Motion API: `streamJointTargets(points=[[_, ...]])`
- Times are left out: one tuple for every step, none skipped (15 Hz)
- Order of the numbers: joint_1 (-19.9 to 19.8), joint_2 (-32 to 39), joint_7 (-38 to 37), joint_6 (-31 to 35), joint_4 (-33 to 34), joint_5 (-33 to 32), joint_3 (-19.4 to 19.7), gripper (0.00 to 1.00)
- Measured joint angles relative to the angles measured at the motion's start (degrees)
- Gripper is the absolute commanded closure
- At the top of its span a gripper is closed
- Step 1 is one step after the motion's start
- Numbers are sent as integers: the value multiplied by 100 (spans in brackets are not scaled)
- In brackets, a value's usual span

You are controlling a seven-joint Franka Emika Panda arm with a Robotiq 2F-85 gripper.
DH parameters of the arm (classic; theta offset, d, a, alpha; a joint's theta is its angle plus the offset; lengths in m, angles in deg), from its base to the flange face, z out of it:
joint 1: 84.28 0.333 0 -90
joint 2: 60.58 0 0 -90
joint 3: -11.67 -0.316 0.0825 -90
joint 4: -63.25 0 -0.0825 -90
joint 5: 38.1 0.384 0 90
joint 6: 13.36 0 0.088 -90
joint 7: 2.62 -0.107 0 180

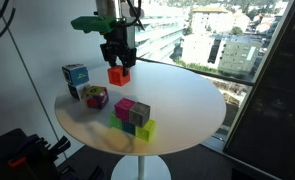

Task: Pick up the orange block and put it on the block with the number six on it

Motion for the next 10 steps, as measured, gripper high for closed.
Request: streamJointTargets(points=[[4, 0, 0, 0, 0, 4, -2, 47], [7, 0, 0, -1, 0, 5, -2, 47], [7, 0, 0, -1, 0, 5, -2, 47], [7, 0, 0, -1, 0, 5, -2, 47], [7, 0, 0, -1, 0, 5, -2, 47], [7, 0, 0, -1, 0, 6, -2, 72], [7, 0, 0, -1, 0, 6, -2, 72], [7, 2, 0, -1, -4, 6, -2, 72], [7, 9, 0, 0, -13, 6, -3, 72], [9, 20, 0, 1, -23, 6, -6, 72]])
